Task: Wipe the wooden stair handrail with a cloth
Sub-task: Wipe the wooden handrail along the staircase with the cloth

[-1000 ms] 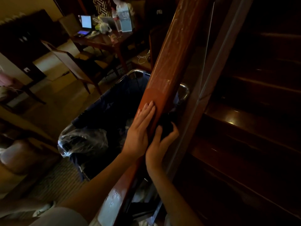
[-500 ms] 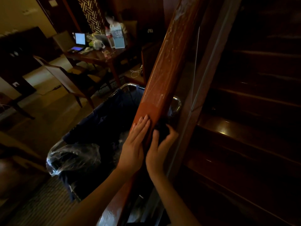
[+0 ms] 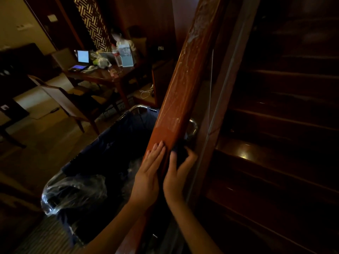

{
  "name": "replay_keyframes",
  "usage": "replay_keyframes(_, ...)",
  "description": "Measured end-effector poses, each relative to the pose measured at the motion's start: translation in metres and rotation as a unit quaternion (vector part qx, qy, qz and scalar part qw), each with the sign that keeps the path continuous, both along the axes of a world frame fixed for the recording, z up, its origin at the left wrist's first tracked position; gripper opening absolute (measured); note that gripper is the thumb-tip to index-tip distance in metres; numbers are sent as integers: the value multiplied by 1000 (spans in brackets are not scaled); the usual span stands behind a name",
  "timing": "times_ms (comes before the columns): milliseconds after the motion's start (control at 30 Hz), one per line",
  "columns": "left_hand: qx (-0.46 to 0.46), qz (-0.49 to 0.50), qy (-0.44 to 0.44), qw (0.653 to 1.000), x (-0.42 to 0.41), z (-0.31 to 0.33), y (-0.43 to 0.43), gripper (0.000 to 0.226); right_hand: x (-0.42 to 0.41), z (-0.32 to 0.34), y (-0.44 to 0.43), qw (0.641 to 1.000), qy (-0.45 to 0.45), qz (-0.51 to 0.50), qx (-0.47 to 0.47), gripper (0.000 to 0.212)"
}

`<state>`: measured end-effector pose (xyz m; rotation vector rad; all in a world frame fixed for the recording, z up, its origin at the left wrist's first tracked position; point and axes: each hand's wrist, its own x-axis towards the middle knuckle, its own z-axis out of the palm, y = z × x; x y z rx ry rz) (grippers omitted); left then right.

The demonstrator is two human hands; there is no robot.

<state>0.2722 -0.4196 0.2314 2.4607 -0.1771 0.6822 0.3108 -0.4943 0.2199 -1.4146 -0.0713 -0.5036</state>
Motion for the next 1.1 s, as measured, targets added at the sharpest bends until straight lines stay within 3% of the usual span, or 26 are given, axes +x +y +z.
replay_keyframes(100,-2,-4,3,1000,-2,0,1,55,56,37,-5,999,-30,-12,21,26)
replay_keyframes(267,11,1,12,1000,-2,1,-1,54,55,30,-6,988,78,24,132,34)
replay_keyframes(433,8,7,9,1000,-1,1,-1,57,6,19,-7,998,13,6,64,42)
replay_keyframes(533,7,-2,7,1000,-1,3,0,57,49,40,-17,991,92,52,82,29)
replay_keyframes(600,8,-4,7,1000,-1,3,1,59,74,53,-26,984,132,74,94,36)
replay_keyframes(800,-1,-10,0,1000,-2,1,3,60,21,8,-47,980,128,144,-44,35)
replay_keyframes(933,2,-11,3,1000,-3,1,3,59,19,1,-77,938,163,193,-235,33)
replay_keyframes(1033,5,-6,2,1000,-3,0,3,59,26,14,-92,920,194,192,-280,22)
replay_keyframes(1100,6,0,4,1000,-3,-1,3,60,26,18,-99,911,165,158,-344,13)
